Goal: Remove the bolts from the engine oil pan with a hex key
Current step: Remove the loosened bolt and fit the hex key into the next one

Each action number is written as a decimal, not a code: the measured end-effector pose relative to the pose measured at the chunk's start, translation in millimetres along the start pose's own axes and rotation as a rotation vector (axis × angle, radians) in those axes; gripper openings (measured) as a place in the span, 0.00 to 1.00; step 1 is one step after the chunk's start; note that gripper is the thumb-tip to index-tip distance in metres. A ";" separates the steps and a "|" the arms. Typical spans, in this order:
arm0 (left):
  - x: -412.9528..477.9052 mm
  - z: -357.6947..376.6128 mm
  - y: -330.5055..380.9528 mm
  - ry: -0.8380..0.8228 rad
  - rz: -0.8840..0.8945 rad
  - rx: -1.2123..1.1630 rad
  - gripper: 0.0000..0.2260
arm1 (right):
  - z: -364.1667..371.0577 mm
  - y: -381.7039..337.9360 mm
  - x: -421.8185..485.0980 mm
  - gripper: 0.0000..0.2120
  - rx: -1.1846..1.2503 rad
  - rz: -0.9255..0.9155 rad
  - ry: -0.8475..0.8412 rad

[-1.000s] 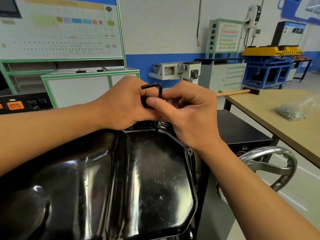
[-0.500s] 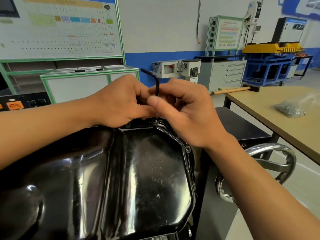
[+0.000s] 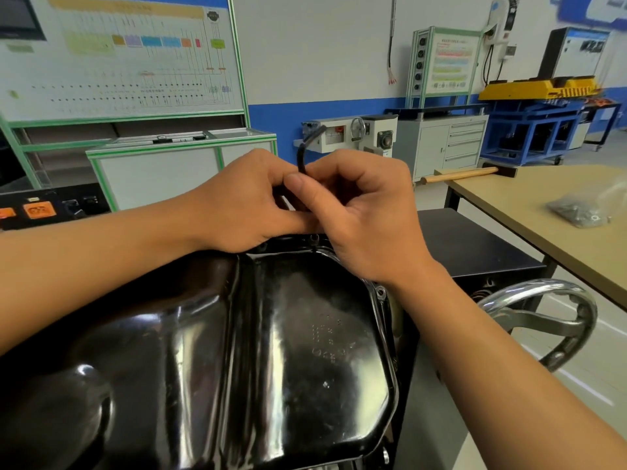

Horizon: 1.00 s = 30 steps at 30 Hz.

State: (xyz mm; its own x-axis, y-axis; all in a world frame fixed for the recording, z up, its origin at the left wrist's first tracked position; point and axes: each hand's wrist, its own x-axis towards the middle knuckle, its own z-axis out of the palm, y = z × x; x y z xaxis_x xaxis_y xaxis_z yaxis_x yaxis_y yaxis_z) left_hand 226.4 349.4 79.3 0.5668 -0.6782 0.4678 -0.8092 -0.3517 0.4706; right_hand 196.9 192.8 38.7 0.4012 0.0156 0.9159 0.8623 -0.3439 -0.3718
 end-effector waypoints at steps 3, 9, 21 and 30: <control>-1.9 -1.5 0.5 -0.038 -0.014 -0.026 0.12 | -9.1 3.4 3.5 0.06 -0.050 -0.004 -0.087; -0.8 -0.6 1.0 -0.030 0.001 0.037 0.06 | -21.0 9.7 1.2 0.10 -0.099 -0.051 -0.134; -0.2 4.3 5.3 0.075 0.038 0.043 0.05 | -9.8 6.4 -5.1 0.03 -0.034 -0.057 0.010; 1.0 -1.4 -0.6 0.008 -0.003 0.029 0.05 | -18.7 9.0 -6.1 0.08 -0.092 -0.090 -0.137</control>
State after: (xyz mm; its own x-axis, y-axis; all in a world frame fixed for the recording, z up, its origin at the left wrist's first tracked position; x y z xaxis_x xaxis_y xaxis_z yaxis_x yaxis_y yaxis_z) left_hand 227.6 349.8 80.5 0.5706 -0.6720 0.4720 -0.8114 -0.3726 0.4504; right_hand 196.4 172.0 32.6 0.3671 0.1754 0.9135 0.8673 -0.4196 -0.2679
